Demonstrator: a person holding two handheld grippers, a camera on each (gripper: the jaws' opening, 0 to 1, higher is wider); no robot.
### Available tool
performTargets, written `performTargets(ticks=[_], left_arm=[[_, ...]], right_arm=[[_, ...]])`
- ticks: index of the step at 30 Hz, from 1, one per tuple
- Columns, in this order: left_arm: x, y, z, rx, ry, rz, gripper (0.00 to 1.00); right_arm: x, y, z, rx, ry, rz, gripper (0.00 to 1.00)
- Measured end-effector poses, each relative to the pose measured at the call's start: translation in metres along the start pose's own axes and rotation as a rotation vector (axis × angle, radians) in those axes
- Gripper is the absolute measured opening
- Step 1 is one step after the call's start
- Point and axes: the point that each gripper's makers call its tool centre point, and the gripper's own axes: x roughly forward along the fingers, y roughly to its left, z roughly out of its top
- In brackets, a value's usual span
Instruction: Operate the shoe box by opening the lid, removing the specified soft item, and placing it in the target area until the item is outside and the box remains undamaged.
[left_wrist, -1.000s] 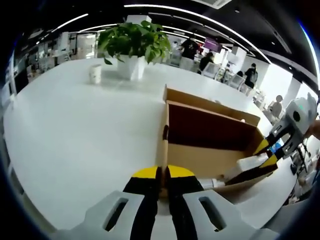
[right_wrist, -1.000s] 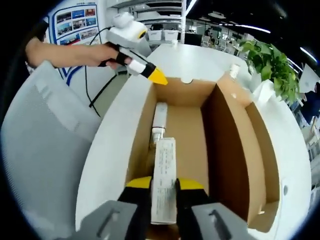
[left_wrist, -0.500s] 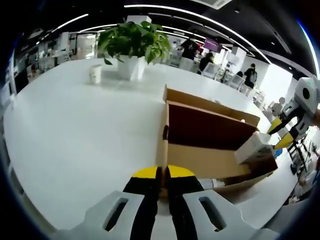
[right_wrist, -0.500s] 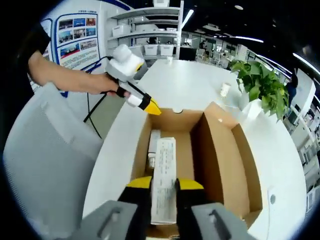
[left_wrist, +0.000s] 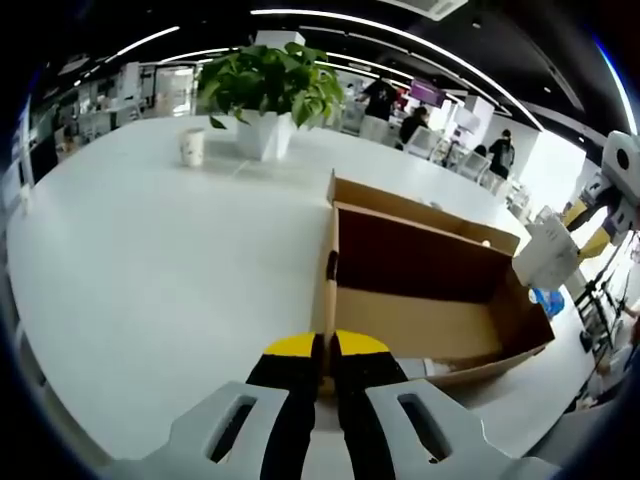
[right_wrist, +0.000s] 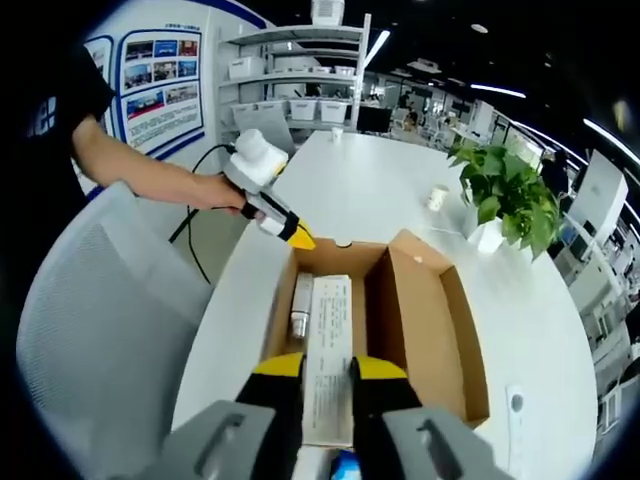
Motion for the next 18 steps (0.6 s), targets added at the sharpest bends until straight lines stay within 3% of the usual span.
performTargets(ticks=[18], left_arm=[[0.002,0.002,0.000,0.008,0.002,0.003,0.03]], right_arm=[[-0.055,-0.012,-0.021,-0.025,0.041,-0.040,0.13]])
